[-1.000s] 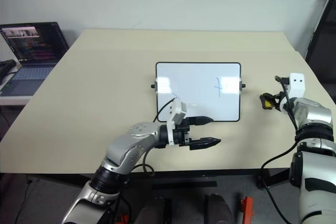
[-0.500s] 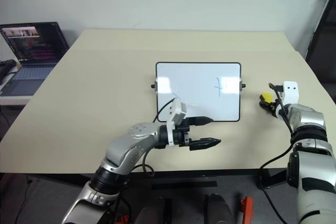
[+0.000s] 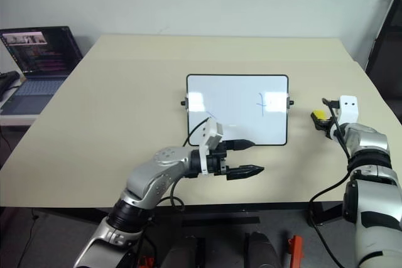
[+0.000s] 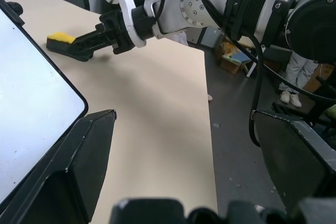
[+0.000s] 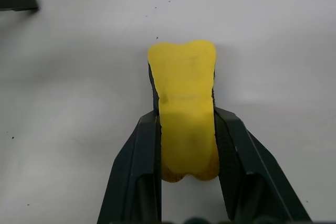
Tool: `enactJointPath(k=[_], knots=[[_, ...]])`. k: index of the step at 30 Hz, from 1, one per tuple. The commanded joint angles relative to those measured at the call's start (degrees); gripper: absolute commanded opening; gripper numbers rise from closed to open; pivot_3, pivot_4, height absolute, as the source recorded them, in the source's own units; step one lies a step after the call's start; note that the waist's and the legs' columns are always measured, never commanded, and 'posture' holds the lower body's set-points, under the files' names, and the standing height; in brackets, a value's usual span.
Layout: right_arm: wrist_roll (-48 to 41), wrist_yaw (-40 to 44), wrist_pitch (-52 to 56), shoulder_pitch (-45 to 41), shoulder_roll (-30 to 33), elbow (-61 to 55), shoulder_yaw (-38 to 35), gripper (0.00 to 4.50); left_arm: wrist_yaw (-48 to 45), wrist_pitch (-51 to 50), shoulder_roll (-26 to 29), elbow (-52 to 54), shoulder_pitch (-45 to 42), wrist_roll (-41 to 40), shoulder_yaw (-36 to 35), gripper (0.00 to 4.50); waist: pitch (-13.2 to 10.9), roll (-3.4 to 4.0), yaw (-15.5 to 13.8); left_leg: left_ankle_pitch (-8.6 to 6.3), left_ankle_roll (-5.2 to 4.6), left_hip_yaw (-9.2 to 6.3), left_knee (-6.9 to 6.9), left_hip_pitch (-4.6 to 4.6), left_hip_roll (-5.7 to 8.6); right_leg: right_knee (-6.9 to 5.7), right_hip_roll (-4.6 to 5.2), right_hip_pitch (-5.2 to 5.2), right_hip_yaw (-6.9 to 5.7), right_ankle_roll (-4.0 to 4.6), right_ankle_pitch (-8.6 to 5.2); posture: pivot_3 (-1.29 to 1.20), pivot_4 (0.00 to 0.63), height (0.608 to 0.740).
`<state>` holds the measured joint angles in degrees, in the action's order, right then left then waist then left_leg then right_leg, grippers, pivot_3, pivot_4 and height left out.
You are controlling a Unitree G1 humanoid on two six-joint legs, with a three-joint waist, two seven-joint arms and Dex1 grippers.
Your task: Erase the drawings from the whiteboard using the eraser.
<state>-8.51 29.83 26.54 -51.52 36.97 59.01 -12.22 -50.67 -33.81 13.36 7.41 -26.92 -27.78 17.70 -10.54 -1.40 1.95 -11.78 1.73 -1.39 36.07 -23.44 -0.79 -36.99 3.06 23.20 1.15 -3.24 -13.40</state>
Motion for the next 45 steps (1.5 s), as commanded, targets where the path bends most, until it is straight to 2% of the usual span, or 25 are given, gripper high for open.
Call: enactJointPath(k=[1,8,15,19,23,29,32,37,45], knots=[[-1.63,0.90,1.11,-1.36,1.93,-5.32,-1.55,1.02,0.07,0.66,0.20,2.23,-0.52,0.03,-0.74,4.50,0.00,0.00,0.00,0.00,0.00,0.00,0.00,0.00,0.00,0.00,0.00,0.00,-0.01,0.00,0.00,0.00,0.150,0.740],[-5.95,1.05,10.30,2.98,3.14,-26.95,-3.78,1.02,0.89,0.30,8.76,5.31,0.91,-0.99,-9.03,4.50,-0.04,0.06,0.04,0.00,0.00,-0.06,-0.02,0.00,-0.03,-0.05,-0.02,0.04,-0.05,0.00,-0.04,0.00,0.150,0.740],[-9.82,3.25,15.02,2.78,2.12,-40.86,-2.53,1.01,0.83,0.28,19.29,7.52,5.26,-2.18,-20.04,4.50,-0.07,0.11,0.07,0.00,0.00,-0.04,-0.03,-0.02,-0.05,-0.02,0.00,0.08,-0.05,-0.05,-0.07,0.00,0.150,0.740],[-8.86,6.88,8.51,4.53,1.13,-46.94,0.99,1.01,0.64,1.69,22.81,6.28,7.44,-1.77,-23.86,4.50,-0.07,0.11,-0.02,0.00,0.00,-0.05,-0.04,-0.02,-0.06,-0.01,-0.01,0.08,-0.08,-0.09,-0.11,0.00,0.150,0.740],[-3.27,8.61,-0.80,7.02,0.90,-52.04,8.31,1.01,0.67,3.98,25.58,4.49,11.40,-0.46,-27.21,4.50,-0.07,0.11,-0.10,-0.01,0.00,-0.04,-0.05,-0.03,-0.06,0.01,0.00,0.08,-0.09,-0.09,-0.12,0.00,0.150,0.740],[-0.64,8.73,-7.19,7.68,-7.46,-56.69,16.99,1.01,1.48,13.34,25.71,2.10,14.78,3.45,-29.07,4.50,-0.07,0.11,-0.06,0.00,0.00,-0.05,-0.03,-0.04,-0.12,-0.04,-0.01,0.12,-0.12,-0.06,-0.11,0.00,0.150,0.740],[3.91,9.34,-12.10,8.34,-11.13,-56.44,23.41,1.01,0.15,17.46,26.25,1.57,16.07,6.02,-26.77,4.50,-0.07,0.11,-0.10,0.00,0.00,-0.06,-0.04,-0.04,-0.13,-0.05,-0.01,0.12,-0.14,0.08,-0.04,0.00,0.150,0.740],[8.14,7.73,-17.92,8.68,-17.15,-50.93,28.91,1.01,-0.96,19.42,26.00,1.88,16.66,6.48,-26.06,4.50,-0.07,0.10,-0.37,-0.01,0.01,-0.09,-0.04,-0.09,-0.11,-0.01,0.01,0.13,-0.18,0.21,0.03,0.00,0.150,0.740],[13.91,2.63,-27.39,4.20,-21.43,-31.19,29.20,1.01,-0.63,18.88,26.06,1.70,15.85,6.49,-25.83,4.50,-0.06,0.09,-0.11,0.00,0.01,-0.10,-0.03,-0.07,-0.12,-0.05,0.00,0.13,-0.20,0.23,0.04,0.00,0.150,0.740]])
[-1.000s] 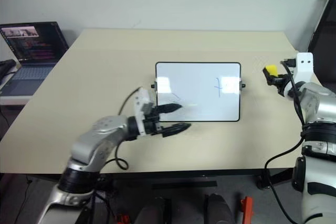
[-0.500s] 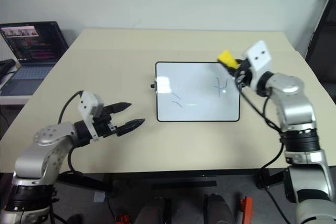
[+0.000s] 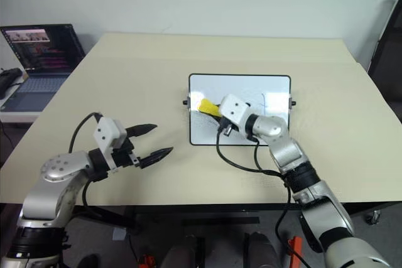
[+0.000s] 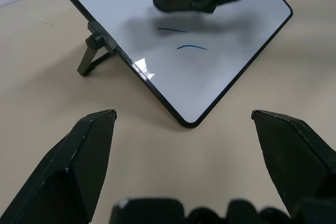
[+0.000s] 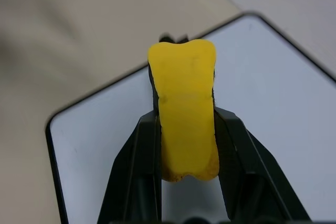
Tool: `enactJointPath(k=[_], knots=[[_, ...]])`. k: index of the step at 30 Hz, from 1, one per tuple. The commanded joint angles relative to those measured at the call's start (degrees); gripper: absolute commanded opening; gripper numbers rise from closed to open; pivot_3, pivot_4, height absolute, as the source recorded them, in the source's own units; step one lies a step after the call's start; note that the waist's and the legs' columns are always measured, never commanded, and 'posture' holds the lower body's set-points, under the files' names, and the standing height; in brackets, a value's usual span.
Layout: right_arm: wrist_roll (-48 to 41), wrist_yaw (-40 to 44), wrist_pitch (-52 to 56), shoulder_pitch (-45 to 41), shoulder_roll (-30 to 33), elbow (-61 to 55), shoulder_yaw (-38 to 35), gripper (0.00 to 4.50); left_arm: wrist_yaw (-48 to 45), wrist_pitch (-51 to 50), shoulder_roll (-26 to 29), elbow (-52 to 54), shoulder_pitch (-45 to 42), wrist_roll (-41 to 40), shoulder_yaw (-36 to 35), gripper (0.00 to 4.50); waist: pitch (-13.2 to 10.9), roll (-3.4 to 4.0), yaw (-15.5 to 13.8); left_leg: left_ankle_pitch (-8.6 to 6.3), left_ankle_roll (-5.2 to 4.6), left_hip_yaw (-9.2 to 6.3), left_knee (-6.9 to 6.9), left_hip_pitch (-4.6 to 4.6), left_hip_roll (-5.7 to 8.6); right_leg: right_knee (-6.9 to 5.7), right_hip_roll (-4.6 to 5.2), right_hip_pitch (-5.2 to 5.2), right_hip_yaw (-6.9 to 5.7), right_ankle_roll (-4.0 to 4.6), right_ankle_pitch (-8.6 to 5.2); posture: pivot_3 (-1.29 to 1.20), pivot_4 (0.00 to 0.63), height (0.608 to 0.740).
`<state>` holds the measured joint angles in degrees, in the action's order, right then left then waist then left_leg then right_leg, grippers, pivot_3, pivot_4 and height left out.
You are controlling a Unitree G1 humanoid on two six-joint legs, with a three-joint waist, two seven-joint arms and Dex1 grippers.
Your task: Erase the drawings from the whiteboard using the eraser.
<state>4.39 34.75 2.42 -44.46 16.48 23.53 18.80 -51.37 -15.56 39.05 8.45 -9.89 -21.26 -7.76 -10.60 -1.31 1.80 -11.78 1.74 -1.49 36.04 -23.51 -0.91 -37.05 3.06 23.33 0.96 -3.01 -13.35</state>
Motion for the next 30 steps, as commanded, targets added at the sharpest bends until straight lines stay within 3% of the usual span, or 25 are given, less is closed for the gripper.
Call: enactJointPath(k=[1,10,22,30], knots=[[1.69,-3.11,-3.65,-3.57,-1.18,6.82,-1.85,1.01,0.11,0.53,0.37,0.67,-1.26,-0.04,-0.33,4.50,0.00,0.00,0.05,0.00,0.00,0.00,-0.01,0.00,0.00,0.00,0.00,0.01,0.00,0.01,0.00,0.00,0.150,0.740],[6.20,-2.36,-2.43,-5.57,-0.96,13.48,0.84,1.00,0.59,-0.07,0.35,-0.09,-1.97,0.08,0.06,4.50,0.03,-0.04,0.17,0.04,-0.03,0.05,0.00,0.55,-0.04,-0.15,0.00,-0.39,0.04,0.16,-0.25,0.00,0.150,0.740],[10.67,10.85,3.90,4.61,4.56,-2.06,8.27,1.00,0.71,-0.18,0.40,-1.36,-2.68,0.25,0.65,4.50,0.10,-0.15,0.03,0.04,-0.04,0.00,-0.03,0.68,-0.08,-0.09,-0.01,-0.60,-0.02,0.25,-0.32,0.00,0.150,0.740],[9.04,7.89,4.33,1.49,4.33,-0.70,3.79,1.00,0.25,0.13,0.36,-2.60,-3.84,0.46,1.16,4.50,0.10,-0.16,0.03,0.04,-0.04,0.01,0.00,0.70,-0.08,-0.10,-0.01,-0.60,-0.02,0.25,-0.31,0.00,0.150,0.740]])
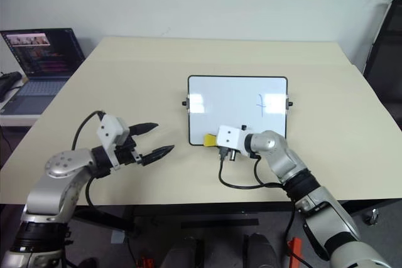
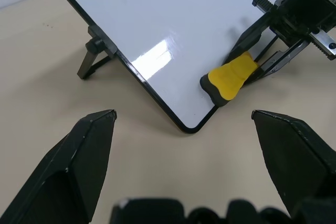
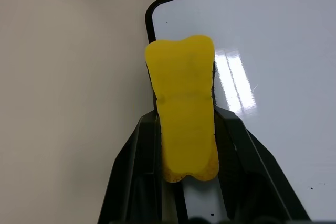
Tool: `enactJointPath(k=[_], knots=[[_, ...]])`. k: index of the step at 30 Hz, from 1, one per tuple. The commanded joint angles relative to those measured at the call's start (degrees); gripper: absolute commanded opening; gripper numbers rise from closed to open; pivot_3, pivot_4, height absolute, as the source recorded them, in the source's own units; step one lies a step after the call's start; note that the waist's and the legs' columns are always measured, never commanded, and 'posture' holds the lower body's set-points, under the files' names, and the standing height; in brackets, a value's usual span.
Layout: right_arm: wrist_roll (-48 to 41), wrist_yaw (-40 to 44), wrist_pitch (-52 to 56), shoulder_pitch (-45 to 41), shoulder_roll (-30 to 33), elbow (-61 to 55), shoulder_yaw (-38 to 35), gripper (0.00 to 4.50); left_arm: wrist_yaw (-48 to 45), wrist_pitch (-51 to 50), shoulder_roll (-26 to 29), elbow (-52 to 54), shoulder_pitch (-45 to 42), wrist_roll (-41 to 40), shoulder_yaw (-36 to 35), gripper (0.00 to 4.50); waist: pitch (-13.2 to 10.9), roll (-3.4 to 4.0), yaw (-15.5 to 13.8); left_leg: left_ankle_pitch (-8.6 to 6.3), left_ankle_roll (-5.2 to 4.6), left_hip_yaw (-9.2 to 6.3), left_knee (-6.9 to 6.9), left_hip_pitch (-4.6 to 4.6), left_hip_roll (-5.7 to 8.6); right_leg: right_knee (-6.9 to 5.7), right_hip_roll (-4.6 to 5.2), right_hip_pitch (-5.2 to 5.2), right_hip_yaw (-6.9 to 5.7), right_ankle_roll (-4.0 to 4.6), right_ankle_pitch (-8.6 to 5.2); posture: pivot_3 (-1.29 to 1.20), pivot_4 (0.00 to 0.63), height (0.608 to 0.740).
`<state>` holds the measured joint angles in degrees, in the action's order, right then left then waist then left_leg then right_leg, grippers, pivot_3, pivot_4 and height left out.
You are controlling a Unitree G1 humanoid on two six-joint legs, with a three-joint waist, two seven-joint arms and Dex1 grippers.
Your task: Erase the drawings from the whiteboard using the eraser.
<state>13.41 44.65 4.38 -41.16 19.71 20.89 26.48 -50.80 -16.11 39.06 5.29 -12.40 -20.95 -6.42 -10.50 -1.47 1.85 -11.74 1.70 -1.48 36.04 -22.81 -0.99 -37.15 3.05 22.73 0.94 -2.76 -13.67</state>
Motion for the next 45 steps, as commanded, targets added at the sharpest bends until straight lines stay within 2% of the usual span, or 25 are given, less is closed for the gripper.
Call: enactJointPath(k=[1,6,8,12,21,28,45], knots=[[-0.97,-1.24,2.27,-1.92,1.26,1.08,-4.54,1.00,-0.38,0.70,0.28,0.55,-1.48,0.06,-0.16,4.50,0.00,0.00,-0.07,0.00,0.00,0.00,0.01,0.00,0.00,0.00,0.00,0.00,0.00,0.00,0.01,0.00,0.150,0.740],[-11.58,6.66,7.62,-1.46,4.34,-11.90,-12.04,1.00,-0.60,-1.32,0.42,2.11,-2.80,-2.23,-1.12,4.50,-0.03,-0.01,-0.34,0.00,0.01,0.00,-0.02,-0.27,0.03,0.07,0.02,0.21,0.01,-0.04,0.01,0.00,0.150,0.740],[-16.11,10.12,12.89,-1.09,7.22,-18.25,-15.09,1.00,-0.97,-2.33,0.93,2.92,-3.48,-2.82,-1.15,4.50,-0.04,0.00,-0.28,-0.01,0.01,-0.01,-0.04,-0.62,0.03,0.07,0.01,0.58,0.01,-0.34,0.22,0.00,0.150,0.740],[-24.46,15.79,21.27,1.86,14.99,-27.84,-21.83,0.99,-1.75,-5.08,1.90,5.44,-4.80,-4.69,-1.74,4.50,-0.05,0.00,-0.37,-0.03,0.00,-0.14,-0.07,-0.98,0.04,0.12,0.00,0.84,-0.12,-0.15,0.34,0.00,0.150,0.740],[-30.27,21.13,20.04,19.77,32.01,-30.40,-37.13,0.99,-3.26,-8.89,5.57,6.11,-8.71,-7.86,-4.19,4.50,-0.10,-0.06,-0.48,-0.05,0.01,-0.08,-0.02,-0.99,0.08,0.20,0.03,0.79,-0.10,-0.45,0.08,0.00,0.150,0.740],[-28.80,18.62,17.40,19.96,34.67,-27.46,-37.34,0.99,-3.82,-8.46,4.51,3.51,-9.67,-7.24,-2.84,4.50,-0.10,-0.05,0.24,-0.05,0.01,0.04,-0.02,-0.83,0.04,0.12,0.00,0.77,0.01,-0.45,0.09,0.00,0.150,0.740],[-28.32,17.16,15.83,17.15,33.72,-26.11,-33.73,0.99,-3.30,-8.92,4.51,4.54,-8.10,-7.30,-2.86,4.50,-0.11,-0.05,-0.19,-0.05,0.01,0.00,0.01,-0.93,0.08,0.17,0.01,0.77,0.00,-0.50,0.11,0.00,0.150,0.740]])
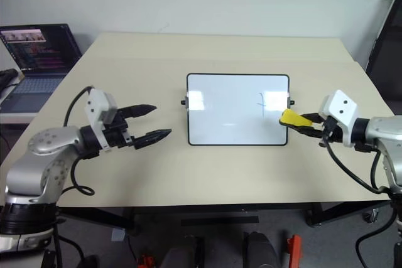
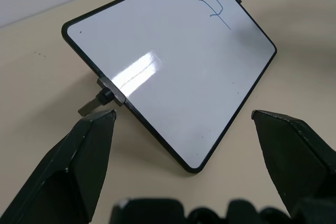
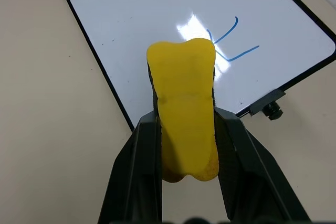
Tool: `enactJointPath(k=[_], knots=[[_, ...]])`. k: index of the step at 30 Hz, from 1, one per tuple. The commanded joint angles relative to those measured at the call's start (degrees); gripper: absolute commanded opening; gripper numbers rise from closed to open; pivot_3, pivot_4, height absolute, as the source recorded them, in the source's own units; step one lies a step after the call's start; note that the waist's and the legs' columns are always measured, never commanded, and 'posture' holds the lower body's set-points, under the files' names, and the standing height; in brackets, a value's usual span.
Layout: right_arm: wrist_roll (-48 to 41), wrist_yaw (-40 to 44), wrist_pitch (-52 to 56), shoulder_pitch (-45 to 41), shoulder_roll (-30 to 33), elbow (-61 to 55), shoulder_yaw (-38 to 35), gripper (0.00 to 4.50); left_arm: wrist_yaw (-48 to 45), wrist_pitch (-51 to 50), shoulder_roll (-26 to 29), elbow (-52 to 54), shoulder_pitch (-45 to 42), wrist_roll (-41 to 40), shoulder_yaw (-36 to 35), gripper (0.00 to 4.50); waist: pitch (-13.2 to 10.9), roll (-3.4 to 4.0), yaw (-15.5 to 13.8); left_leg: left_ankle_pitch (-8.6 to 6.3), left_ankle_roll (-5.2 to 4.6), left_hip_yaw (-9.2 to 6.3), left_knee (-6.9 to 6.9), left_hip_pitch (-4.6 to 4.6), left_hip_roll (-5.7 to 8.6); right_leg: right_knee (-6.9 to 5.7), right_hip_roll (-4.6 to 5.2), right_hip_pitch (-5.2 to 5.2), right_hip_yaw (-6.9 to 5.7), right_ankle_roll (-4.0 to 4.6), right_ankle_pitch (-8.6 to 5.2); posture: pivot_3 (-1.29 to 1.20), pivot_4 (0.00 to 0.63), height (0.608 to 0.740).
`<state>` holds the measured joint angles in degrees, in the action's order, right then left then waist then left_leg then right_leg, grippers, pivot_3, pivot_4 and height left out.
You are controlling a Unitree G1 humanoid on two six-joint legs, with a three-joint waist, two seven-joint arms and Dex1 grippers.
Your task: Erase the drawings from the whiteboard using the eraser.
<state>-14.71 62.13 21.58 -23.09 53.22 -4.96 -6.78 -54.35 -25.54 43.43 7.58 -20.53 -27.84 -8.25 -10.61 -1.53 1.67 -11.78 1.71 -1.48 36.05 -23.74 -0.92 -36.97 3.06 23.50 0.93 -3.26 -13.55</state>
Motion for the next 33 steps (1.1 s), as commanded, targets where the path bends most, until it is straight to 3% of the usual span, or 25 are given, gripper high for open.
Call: enactJointPath(k=[1,8,10,14,20,25,33], knots=[[-0.22,-0.50,-1.44,-1.09,0.07,-0.22,-0.33,0.99,0.37,0.48,0.13,2.36,0.09,-0.41,-1.08,4.50,0.00,0.00,-0.01,0.00,0.00,0.00,0.00,0.00,0.00,0.00,0.00,0.00,0.00,0.00,0.00,0.00,0.150,0.740],[0.05,-2.22,-2.47,-2.27,-1.10,0.19,-0.16,0.99,0.54,-0.14,-0.13,3.09,0.03,-0.91,-0.88,4.50,0.00,0.00,0.04,0.00,0.00,0.00,0.01,0.00,0.00,-0.02,0.00,0.00,0.01,0.00,0.01,0.00,0.150,0.740],[0.97,-6.23,-4.73,-5.35,-3.78,2.42,-0.64,0.99,0.69,-0.23,-0.47,3.14,-0.32,-0.84,-0.41,4.50,0.00,0.00,0.22,0.00,0.00,0.00,0.01,0.02,0.00,-0.02,0.00,0.00,0.01,-0.01,0.01,0.00,0.150,0.740],[7.70,-25.73,-6.14,-19.19,-18.24,13.44,2.53,0.99,1.13,-0.03,-3.08,2.74,-2.44,-0.55,2.00,4.50,-0.01,0.01,0.91,0.04,0.03,0.09,0.05,0.13,-0.02,-0.11,-0.02,-0.02,0.10,0.00,0.14,0.00,0.150,0.740],[14.34,-33.40,-9.88,-23.56,-26.68,23.96,7.94,0.99,1.46,0.12,-4.65,2.47,-3.38,-0.08,3.45,4.50,0.01,-0.01,-0.04,0.06,0.05,-0.01,-0.02,0.00,0.00,-0.08,-0.04,0.02,0.02,0.31,0.28,0.00,0.150,0.740],[15.09,-34.56,-12.50,-25.03,-27.74,28.79,8.00,0.99,1.75,-0.22,-4.82,3.53,-2.71,-0.36,3.26,4.50,-0.01,0.01,-0.12,0.06,0.05,-0.01,-0.01,-0.21,0.10,-0.02,0.08,0.15,0.02,0.21,0.33,0.00,0.150,0.740],[15.56,-34.43,-15.22,-22.27,-24.04,32.34,6.33,0.99,2.32,-0.54,-3.86,5.00,-0.45,-0.75,1.79,4.50,-0.01,0.01,0.05,0.07,0.04,-0.03,0.03,-0.02,0.07,-0.08,0.03,0.01,0.02,0.25,0.31,0.00,0.150,0.740]])
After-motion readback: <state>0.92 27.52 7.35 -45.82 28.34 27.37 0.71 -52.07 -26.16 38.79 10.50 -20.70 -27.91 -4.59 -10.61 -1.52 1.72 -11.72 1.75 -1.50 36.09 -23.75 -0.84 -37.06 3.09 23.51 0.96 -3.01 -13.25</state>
